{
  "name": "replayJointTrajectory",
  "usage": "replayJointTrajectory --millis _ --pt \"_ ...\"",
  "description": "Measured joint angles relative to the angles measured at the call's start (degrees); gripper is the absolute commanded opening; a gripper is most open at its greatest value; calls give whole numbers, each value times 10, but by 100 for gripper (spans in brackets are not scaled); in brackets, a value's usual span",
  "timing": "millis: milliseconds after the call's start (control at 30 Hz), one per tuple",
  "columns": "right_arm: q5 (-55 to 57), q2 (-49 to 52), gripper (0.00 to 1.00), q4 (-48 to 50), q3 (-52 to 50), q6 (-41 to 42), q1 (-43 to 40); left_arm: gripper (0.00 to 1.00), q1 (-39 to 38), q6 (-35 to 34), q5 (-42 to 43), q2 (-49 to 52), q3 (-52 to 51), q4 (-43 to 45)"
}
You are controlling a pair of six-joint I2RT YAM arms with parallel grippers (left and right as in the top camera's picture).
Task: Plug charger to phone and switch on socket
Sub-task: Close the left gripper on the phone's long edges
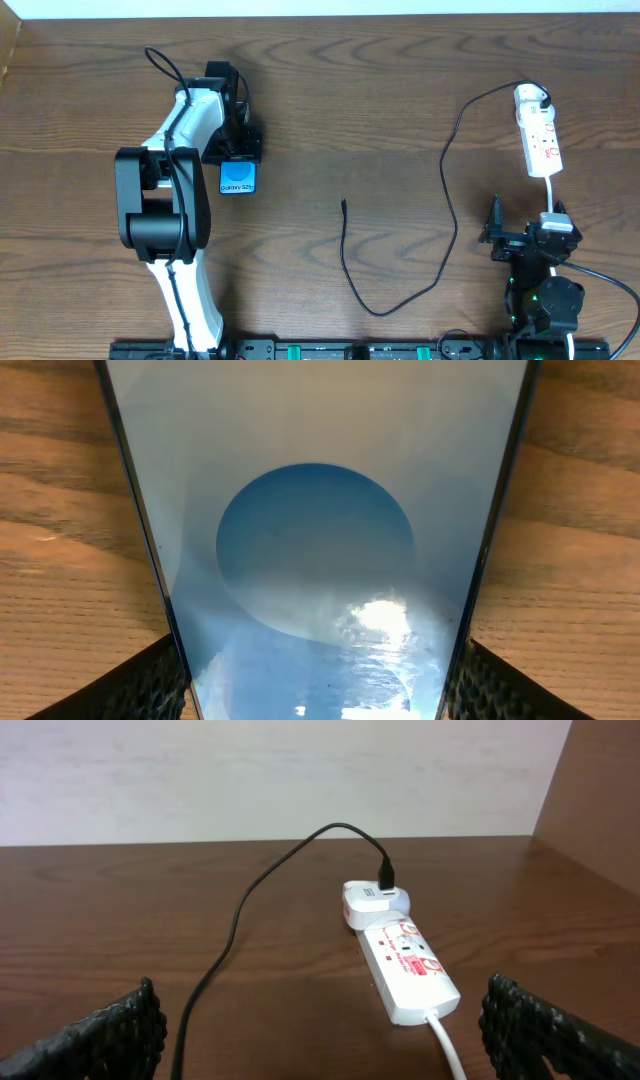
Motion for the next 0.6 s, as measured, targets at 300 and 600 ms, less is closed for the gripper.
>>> replayJointTrajectory --millis 300,600 --pt "0 0 99 0 0 0 0 38 0 0 0 0 0 0" --pt "0 0 99 0 0 0 0 19 0 0 0 0 0 0"
